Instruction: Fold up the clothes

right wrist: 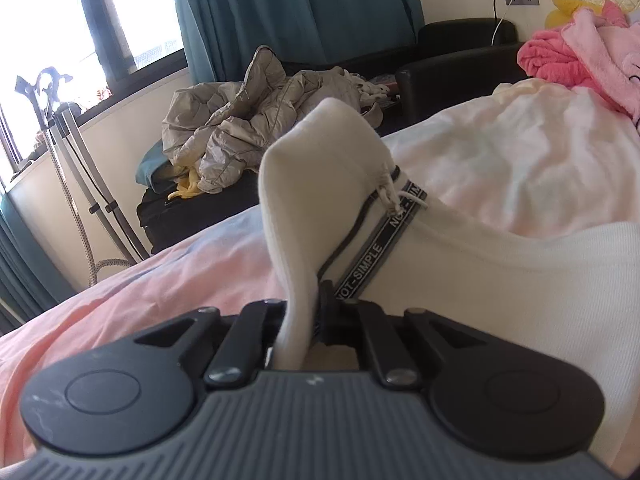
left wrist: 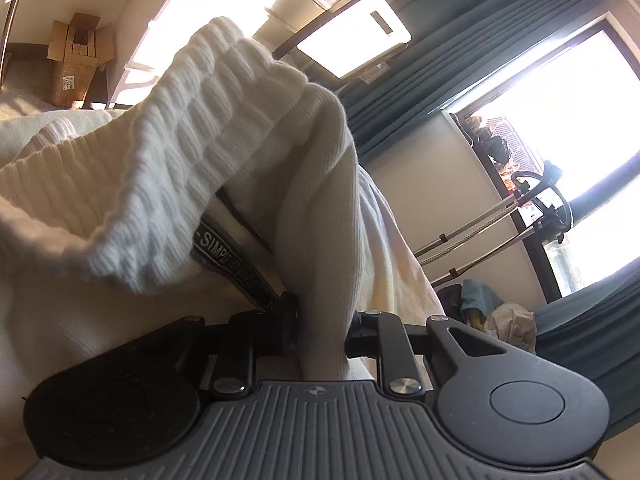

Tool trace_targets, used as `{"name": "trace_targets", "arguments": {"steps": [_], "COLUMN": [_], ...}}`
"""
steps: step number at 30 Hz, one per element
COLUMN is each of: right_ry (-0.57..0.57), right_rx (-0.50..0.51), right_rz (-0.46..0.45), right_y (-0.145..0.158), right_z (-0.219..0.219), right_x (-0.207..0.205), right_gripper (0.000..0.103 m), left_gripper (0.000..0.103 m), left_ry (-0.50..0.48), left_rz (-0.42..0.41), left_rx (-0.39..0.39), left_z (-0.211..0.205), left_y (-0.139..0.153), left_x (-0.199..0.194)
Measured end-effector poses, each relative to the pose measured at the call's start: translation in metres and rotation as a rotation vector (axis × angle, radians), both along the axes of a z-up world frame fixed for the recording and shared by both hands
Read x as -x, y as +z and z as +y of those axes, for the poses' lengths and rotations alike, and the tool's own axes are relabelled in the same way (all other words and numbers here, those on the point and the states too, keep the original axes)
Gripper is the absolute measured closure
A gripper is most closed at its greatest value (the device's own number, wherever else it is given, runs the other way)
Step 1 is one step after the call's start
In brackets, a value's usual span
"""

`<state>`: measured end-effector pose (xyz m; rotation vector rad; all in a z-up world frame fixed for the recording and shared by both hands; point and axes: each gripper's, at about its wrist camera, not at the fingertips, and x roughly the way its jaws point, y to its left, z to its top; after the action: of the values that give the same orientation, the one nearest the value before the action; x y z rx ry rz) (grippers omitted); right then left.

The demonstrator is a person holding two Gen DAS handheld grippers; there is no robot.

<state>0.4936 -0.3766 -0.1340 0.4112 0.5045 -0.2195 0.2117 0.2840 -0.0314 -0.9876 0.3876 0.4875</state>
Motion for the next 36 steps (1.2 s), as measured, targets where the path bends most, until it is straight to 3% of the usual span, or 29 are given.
{"name": "trace_targets", "arguments": {"steps": [2, 3, 4, 8, 12, 15, 18, 23, 25, 26, 29, 32, 33, 36], "right_ry": [0.021, 0.028, 0.036, 0.044, -0.048, -0.133, -0.191, -0.167, -0.155, -0.148, -0.13, -0.145, -0.162, -0.238], "right_rx": [-0.034, -0.043, -0.048, -0.032, -0.088, -0.173, -0.253, -0.366, -0.379, -0.388, -0.416, -0.373, -0.36, -0.276], "right_rz": [-0.012, -0.019, -0.034, -0.081, -0.064, -0.051, 0.02, 0.056, 0.028, 0.014, -0.031, -0.045, -0.048, -0.029], "right_y": [0.0, 0.002, 0.006, 0.022, 0.027, 0.024, 0.012, -0.01, -0.014, -0.016, -0.021, -0.022, -0.022, -0.022], "right_z": [-0.006, -0.009, -0.013, -0.027, -0.05, -0.07, -0.081, -0.083, -0.08, -0.079, -0.077, -0.072, -0.071, -0.065], "right_x": [0.005, 0.011, 0.019, 0.064, 0.111, 0.143, 0.163, 0.173, 0.168, 0.165, 0.151, 0.133, 0.129, 0.118], "right_gripper": [0.072, 0.048, 0.04, 0.038, 0.037, 0.035, 0.032, 0.029, 0.021, 0.02, 0.02, 0.023, 0.028, 0.061], "left_gripper": [0.035, 0.032, 0.029, 0.017, 0.014, 0.014, 0.014, 0.012, 0.012, 0.012, 0.012, 0.012, 0.012, 0.016], "left_ry": [-0.038, -0.066, -0.092, -0.193, -0.274, -0.273, -0.257, -0.185, -0.169, -0.16, -0.135, -0.115, -0.102, -0.084], "left_rz": [-0.009, -0.005, 0.003, 0.004, 0.048, 0.107, 0.127, 0.191, 0.221, 0.232, 0.223, 0.227, 0.222, 0.212], "left_rx": [-0.037, -0.057, -0.078, -0.12, -0.085, -0.043, 0.06, 0.142, 0.199, 0.219, 0.164, 0.086, 0.07, 0.003], "left_z": [-0.006, -0.01, -0.014, -0.031, -0.038, -0.034, -0.025, -0.01, -0.002, 0.001, 0.007, 0.008, 0.008, 0.003], "left_y": [0.002, 0.004, 0.007, 0.017, 0.017, 0.012, 0.007, -0.005, -0.017, -0.022, -0.023, -0.023, -0.023, -0.022], "left_x": [-0.002, -0.003, -0.002, 0.012, 0.038, 0.06, 0.084, 0.104, 0.103, 0.102, 0.091, 0.076, 0.072, 0.06]}}
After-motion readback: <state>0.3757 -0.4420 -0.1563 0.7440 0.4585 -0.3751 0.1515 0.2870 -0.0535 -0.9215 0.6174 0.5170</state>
